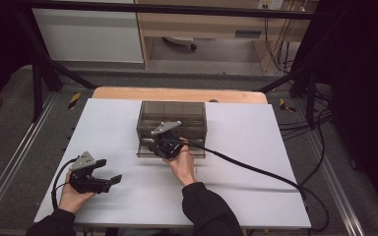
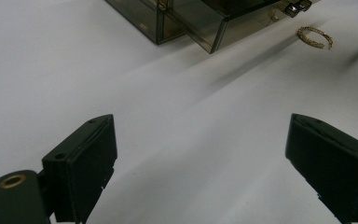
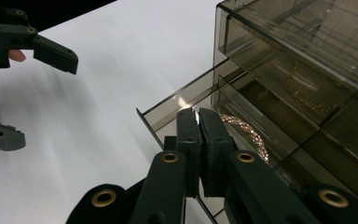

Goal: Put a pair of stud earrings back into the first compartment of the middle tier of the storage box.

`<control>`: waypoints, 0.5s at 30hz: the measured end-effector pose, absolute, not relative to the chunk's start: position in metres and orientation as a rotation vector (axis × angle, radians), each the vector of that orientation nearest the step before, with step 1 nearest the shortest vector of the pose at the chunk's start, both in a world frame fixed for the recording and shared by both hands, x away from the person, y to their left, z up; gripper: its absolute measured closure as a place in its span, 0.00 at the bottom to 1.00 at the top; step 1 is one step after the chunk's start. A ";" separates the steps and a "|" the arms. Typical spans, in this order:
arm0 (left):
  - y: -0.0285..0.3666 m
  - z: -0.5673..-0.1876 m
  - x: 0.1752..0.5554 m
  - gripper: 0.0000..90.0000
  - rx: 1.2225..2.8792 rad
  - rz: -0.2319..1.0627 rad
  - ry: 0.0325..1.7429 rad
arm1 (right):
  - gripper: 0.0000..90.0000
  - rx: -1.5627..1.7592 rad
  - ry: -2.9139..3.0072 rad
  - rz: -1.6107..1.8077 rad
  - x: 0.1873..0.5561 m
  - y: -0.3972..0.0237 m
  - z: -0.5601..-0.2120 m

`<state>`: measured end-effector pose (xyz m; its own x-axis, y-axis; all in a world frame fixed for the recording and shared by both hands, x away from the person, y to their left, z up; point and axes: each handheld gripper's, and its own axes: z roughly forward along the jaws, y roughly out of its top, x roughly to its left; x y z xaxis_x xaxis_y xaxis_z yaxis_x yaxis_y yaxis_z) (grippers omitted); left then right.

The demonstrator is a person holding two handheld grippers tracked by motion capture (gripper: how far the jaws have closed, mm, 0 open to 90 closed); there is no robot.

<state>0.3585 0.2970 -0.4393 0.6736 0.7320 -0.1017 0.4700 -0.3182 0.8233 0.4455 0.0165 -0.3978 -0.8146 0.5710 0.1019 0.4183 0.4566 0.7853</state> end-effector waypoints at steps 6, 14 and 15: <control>0.297 -0.439 0.358 0.09 1.980 0.363 0.931 | 0.98 0.870 2.529 1.287 0.449 0.020 -0.404; 0.297 -0.439 0.358 0.09 1.980 0.363 0.929 | 0.97 0.893 2.539 1.286 0.452 0.026 -0.411; 0.297 -0.439 0.358 0.09 1.980 0.362 0.929 | 0.97 0.892 2.538 1.287 0.453 0.026 -0.412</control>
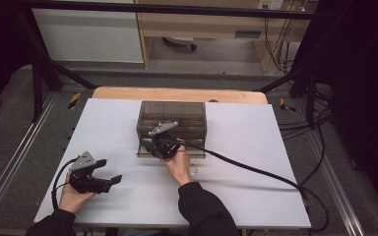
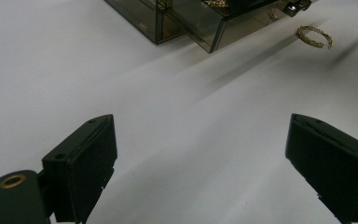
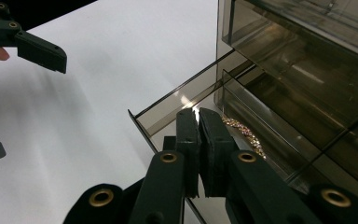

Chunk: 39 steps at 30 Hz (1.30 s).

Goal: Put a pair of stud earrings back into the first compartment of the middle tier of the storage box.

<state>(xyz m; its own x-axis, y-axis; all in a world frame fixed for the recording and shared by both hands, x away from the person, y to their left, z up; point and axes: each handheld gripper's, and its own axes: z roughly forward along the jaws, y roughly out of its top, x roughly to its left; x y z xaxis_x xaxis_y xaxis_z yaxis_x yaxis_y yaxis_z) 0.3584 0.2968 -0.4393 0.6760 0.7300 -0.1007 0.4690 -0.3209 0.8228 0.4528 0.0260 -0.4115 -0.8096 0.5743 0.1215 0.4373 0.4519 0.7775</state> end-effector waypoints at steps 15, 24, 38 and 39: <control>0.297 -0.439 0.358 0.09 1.979 0.363 0.930 | 0.58 0.843 2.492 1.302 0.434 0.013 -0.382; 0.297 -0.439 0.358 0.09 1.980 0.362 0.931 | 0.28 0.853 2.471 1.328 0.418 -0.003 -0.371; 0.297 -0.440 0.359 0.09 1.981 0.361 0.936 | 0.06 0.929 2.450 1.291 0.403 -0.042 -0.377; 0.296 -0.440 0.359 0.09 1.982 0.360 0.936 | 0.05 0.937 2.446 1.295 0.401 -0.046 -0.377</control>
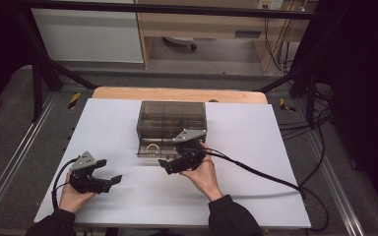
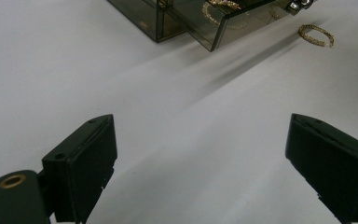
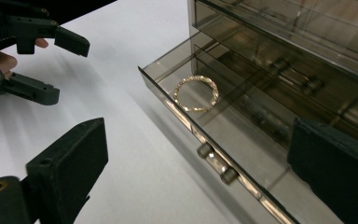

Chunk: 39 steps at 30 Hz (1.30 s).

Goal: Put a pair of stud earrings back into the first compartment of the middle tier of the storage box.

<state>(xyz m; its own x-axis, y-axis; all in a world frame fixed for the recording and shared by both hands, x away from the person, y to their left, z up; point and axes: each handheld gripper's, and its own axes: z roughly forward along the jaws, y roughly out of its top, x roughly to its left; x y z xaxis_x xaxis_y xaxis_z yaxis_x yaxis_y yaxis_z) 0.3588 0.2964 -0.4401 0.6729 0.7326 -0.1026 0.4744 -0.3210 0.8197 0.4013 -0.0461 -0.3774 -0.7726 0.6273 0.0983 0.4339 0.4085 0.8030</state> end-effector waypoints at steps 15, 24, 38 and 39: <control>0.296 -0.440 0.359 0.09 1.982 0.361 0.938 | 0.03 0.998 2.435 1.279 0.384 -0.080 -0.390; 0.296 -0.440 0.359 0.09 1.982 0.362 0.938 | 0.03 1.033 2.460 1.226 0.376 -0.089 -0.407; 0.297 -0.440 0.358 0.09 1.982 0.363 0.936 | 0.21 1.066 2.525 1.182 0.374 -0.094 -0.428; 0.297 -0.440 0.358 0.09 1.982 0.363 0.937 | 0.23 1.068 2.523 1.181 0.375 -0.094 -0.429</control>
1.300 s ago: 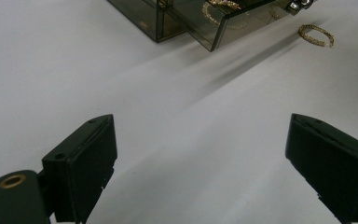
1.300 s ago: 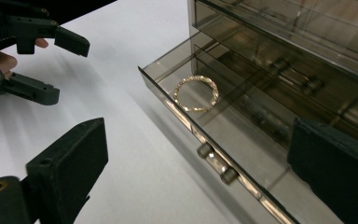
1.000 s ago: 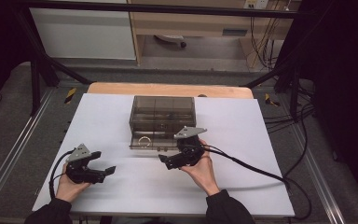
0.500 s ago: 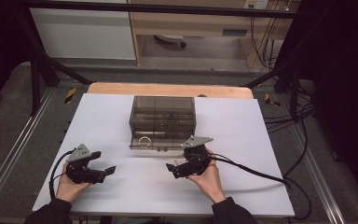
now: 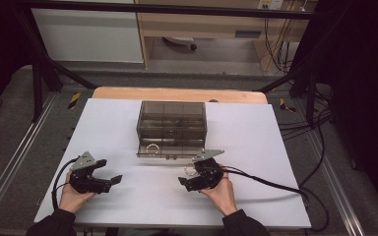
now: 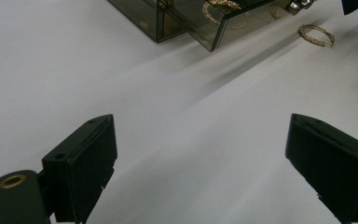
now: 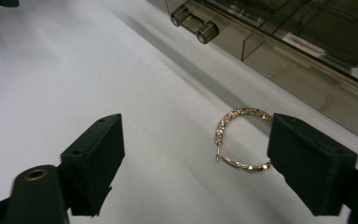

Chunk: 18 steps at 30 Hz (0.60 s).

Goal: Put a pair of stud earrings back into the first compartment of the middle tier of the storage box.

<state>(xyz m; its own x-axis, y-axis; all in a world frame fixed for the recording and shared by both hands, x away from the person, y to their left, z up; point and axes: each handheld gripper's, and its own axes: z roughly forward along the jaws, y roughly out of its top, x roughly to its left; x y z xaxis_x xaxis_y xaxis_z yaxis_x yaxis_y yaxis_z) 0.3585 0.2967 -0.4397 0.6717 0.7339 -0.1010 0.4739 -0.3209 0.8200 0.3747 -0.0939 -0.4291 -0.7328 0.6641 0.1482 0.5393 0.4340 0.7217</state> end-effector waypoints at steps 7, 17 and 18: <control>0.296 -0.440 0.358 0.09 1.983 0.363 0.937 | 0.39 1.090 2.510 1.172 0.380 -0.091 -0.436; 0.296 -0.440 0.359 0.09 1.981 0.362 0.940 | 0.61 1.125 2.484 1.163 0.389 -0.087 -0.444; 0.296 -0.440 0.358 0.09 1.981 0.363 0.940 | 0.63 1.124 2.481 1.156 0.390 -0.087 -0.445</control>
